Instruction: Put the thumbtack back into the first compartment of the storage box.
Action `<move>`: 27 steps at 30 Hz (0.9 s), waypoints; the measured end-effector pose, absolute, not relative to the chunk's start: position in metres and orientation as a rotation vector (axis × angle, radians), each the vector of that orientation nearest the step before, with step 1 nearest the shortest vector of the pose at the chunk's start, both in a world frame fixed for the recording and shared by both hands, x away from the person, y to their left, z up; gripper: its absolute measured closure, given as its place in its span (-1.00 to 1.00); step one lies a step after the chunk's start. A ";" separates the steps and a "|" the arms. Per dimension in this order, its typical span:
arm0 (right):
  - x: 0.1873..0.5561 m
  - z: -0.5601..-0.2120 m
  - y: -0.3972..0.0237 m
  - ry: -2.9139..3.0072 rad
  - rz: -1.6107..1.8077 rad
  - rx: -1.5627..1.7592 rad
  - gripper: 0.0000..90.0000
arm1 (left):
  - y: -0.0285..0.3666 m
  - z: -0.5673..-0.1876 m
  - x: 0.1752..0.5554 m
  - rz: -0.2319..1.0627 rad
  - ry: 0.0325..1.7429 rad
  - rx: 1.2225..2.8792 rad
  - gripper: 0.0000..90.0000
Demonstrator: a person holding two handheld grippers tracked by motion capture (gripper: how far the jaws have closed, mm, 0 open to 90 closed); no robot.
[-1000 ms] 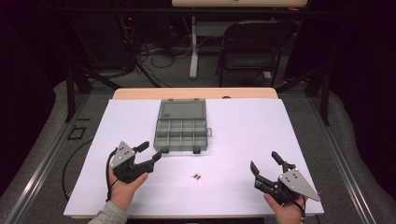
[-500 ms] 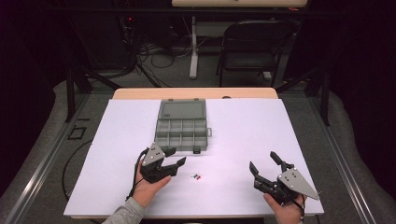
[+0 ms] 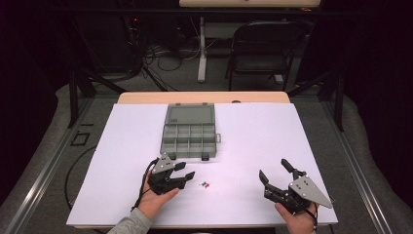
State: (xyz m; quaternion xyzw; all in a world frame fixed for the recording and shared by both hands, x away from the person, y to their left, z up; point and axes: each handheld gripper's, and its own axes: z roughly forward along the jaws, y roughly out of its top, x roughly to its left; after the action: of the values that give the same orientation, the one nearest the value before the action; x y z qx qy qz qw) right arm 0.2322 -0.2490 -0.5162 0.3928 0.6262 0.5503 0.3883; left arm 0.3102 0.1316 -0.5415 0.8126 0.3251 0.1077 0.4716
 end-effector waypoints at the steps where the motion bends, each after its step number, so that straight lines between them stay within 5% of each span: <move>1: 0.232 -0.517 -0.249 1.595 1.404 1.001 -0.58 | 0.130 -0.542 0.310 0.257 0.791 1.996 0.10; 14: 0.234 -0.518 -0.249 1.611 1.408 1.015 -0.58 | 0.105 -0.558 0.311 0.175 0.774 2.125 0.61; 27: 0.236 -0.519 -0.251 1.620 1.416 1.033 -0.58 | 0.100 -0.563 0.315 0.095 0.776 2.134 0.83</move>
State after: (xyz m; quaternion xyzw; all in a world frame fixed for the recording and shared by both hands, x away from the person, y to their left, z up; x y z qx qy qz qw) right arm 0.2356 -0.2508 -0.5190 0.4023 0.6309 0.5515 0.3687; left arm 0.3146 0.0995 -0.5634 0.8516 0.3098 0.0380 0.4211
